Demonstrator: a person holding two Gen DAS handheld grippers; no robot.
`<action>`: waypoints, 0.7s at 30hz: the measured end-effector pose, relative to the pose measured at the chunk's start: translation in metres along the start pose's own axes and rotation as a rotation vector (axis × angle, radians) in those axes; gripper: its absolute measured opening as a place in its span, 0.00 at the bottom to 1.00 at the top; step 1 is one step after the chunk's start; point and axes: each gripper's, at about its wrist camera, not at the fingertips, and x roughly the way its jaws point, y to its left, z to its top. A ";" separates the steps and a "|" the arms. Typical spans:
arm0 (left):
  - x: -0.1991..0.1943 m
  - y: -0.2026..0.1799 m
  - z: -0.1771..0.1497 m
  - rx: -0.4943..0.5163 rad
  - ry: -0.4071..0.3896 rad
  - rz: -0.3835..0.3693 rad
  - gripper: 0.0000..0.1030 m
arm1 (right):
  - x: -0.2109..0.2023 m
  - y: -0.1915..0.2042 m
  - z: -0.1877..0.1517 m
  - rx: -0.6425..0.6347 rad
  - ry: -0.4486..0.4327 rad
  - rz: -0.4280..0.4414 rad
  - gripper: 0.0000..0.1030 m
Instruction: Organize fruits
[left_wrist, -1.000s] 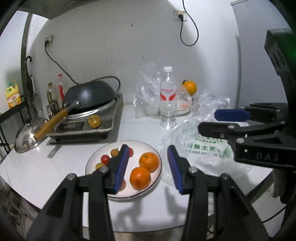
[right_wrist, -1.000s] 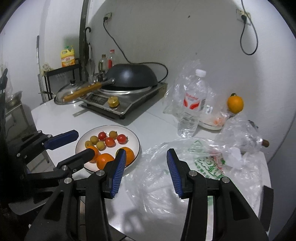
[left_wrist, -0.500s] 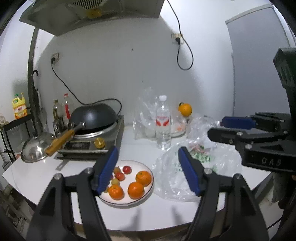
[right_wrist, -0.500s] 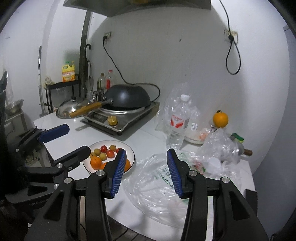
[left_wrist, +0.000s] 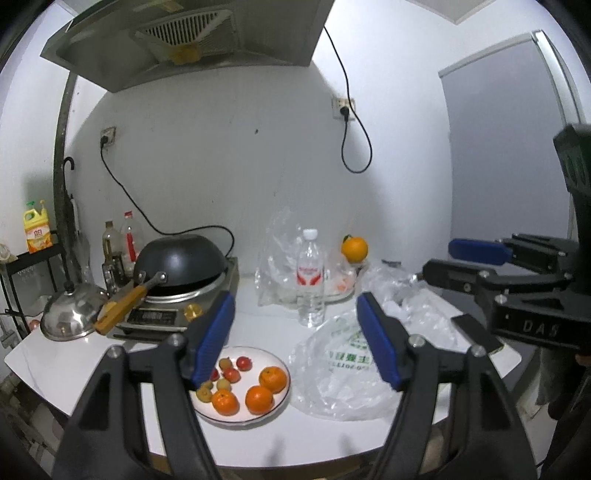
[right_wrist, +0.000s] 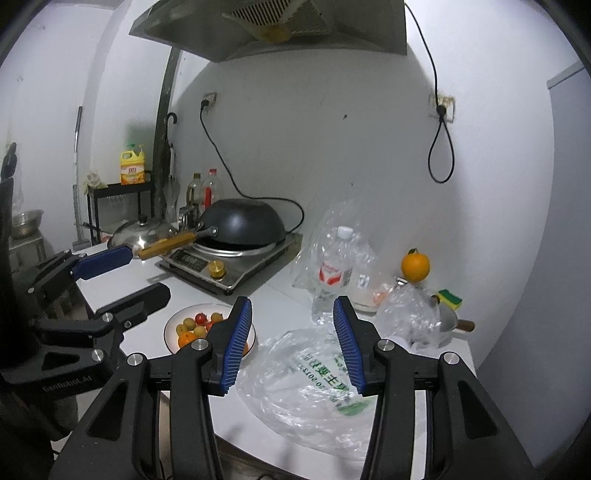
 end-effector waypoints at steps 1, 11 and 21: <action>-0.004 0.000 0.004 0.000 -0.011 0.000 0.68 | -0.003 0.000 0.002 -0.002 -0.007 -0.003 0.48; -0.031 0.007 0.025 -0.011 -0.064 0.032 0.95 | -0.029 0.004 0.017 -0.003 -0.068 -0.024 0.54; -0.053 0.018 0.034 -0.021 -0.134 0.064 0.95 | -0.041 0.011 0.026 -0.005 -0.105 -0.011 0.58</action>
